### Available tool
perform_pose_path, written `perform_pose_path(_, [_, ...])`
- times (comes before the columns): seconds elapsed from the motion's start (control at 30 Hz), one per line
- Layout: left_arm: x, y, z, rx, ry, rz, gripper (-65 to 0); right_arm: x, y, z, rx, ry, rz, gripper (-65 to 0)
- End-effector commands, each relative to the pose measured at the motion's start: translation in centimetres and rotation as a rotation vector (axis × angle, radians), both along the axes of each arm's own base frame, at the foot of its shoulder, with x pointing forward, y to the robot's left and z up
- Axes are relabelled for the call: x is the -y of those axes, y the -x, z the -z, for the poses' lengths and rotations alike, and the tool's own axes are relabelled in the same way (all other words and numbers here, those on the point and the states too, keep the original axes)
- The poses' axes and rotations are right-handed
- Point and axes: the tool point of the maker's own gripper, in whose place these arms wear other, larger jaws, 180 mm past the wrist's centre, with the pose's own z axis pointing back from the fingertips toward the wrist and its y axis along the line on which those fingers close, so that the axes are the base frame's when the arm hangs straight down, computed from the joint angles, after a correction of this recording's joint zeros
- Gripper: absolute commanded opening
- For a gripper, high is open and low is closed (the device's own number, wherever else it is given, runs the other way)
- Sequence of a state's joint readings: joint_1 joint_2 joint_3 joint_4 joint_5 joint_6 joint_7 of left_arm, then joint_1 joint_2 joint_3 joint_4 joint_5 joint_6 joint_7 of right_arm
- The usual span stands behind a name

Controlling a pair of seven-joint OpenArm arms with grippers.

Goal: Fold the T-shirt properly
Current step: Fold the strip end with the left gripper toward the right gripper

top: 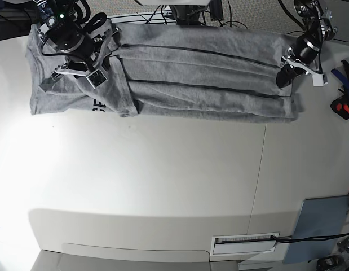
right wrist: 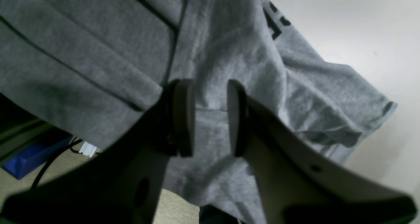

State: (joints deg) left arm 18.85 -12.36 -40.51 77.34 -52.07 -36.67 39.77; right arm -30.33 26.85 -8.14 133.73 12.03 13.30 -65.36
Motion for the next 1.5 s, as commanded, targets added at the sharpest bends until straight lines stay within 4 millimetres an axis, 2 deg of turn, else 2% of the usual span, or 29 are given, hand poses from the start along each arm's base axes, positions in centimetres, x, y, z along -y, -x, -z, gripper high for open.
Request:
perform_pose_path(0.0, [-0.8, -0.5, -0.8, 0.028, -0.019, -0.013, -65.0, 0.1, -0.4, -0.7, 0.030, 0.002, -0.007, -47.8])
perform_pose_path(0.1, [-0.1, -0.7, -1.7, 0.079, -0.022, 0.033, -65.0, 0.5, -0.8, -0.9, 0.057, 0.026, -0.006, -47.8])
perform_pose_path(0.33, [-0.1, -1.2, -2.3, 0.107, -0.003, 0.023, -65.0, 2.1, -1.8, -1.5, 0.121, 0.113, 0.028, -47.8])
perform_pose_path(0.5, [0.0, -2.0, -4.1, 0.178, 0.060, -0.004, -65.0, 2.2, -1.9, -1.6, 0.126, 0.113, 0.037, -47.8])
perform_pose_path(0.8, [2.6, -2.2, -7.2, 0.243, 0.234, 0.068, -65.0, 4.1, -3.4, -3.0, 0.240, 0.214, 0.088, -47.8])
perform_pose_path(0.97, [6.0, -1.5, -7.9, 0.268, 0.394, 0.106, -65.0, 6.2, -4.1, -4.2, 0.284, 0.265, 0.143, -47.8])
perform_pose_path(1.17, [12.1, -1.1, -7.4, 0.225, 0.484, 0.241, -65.0, 11.8, -5.1, -7.5, 0.386, 0.353, 0.309, -47.8])
perform_pose_path(1.3, [16.3, -1.2, -8.8, 0.252, 0.540, 0.331, -65.0, 15.4, -5.0, -9.8, 0.438, 0.407, 0.407, -47.8])
perform_pose_path(1.47, [21.4, -1.1, -10.9, 0.293, 0.584, 0.437, -65.0, 17.3, -4.8, -11.1, 0.464, 0.386, 0.479, -47.8])
